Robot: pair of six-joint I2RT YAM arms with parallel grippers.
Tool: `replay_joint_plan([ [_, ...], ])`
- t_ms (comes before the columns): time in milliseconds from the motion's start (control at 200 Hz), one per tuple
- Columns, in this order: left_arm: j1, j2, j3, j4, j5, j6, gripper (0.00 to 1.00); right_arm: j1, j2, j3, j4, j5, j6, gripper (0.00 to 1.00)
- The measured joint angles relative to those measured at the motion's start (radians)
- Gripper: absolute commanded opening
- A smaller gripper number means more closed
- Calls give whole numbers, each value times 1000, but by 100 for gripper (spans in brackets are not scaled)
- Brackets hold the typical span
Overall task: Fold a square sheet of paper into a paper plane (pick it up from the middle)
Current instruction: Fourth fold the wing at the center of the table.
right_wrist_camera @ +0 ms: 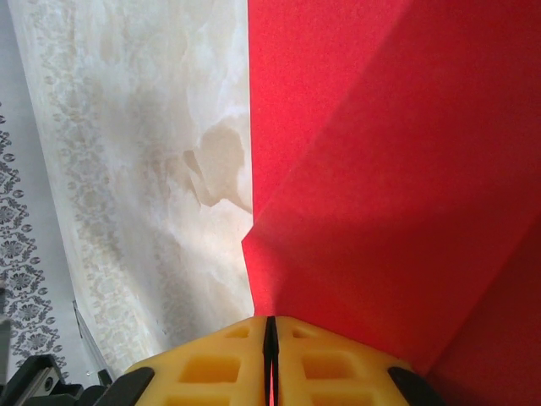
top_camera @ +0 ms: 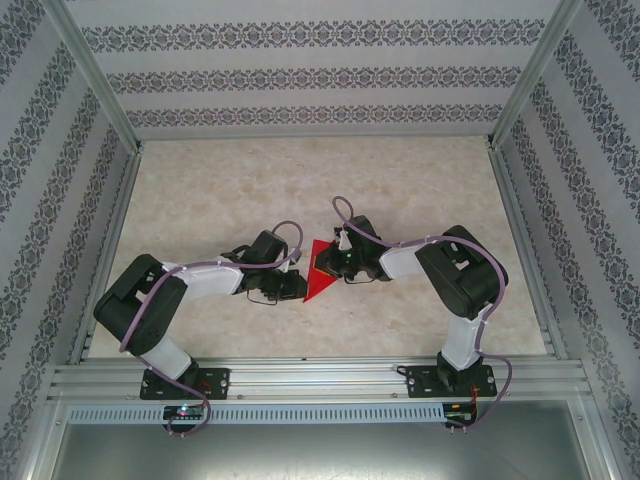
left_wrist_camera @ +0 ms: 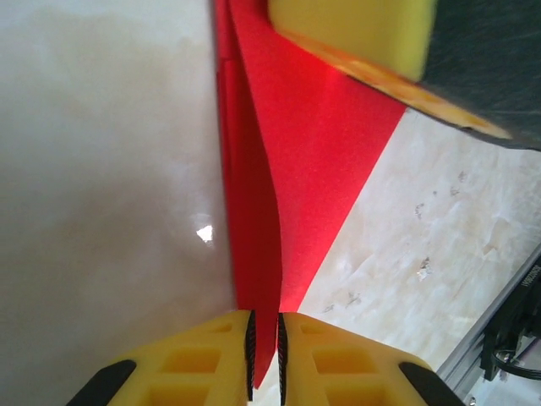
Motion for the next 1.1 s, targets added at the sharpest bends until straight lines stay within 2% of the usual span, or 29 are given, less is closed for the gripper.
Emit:
replay_joint_plan([
  [325, 6, 30, 1, -15, 11, 11, 4, 0, 0, 3, -7, 0, -3, 13],
  [470, 6, 30, 0, -16, 12, 11, 4, 0, 0, 5, -11, 0, -3, 13],
  [694, 6, 17, -19, -1, 19, 11, 12, 0, 0, 7, -17, 0, -5, 13],
  [969, 5, -167, -45, -105, -36, 10, 12, 0, 0, 11, -29, 0, -19, 12],
  [1099, 5, -167, 0, -98, -38, -2, 12, 0, 0, 11, -29, 0, -22, 12],
])
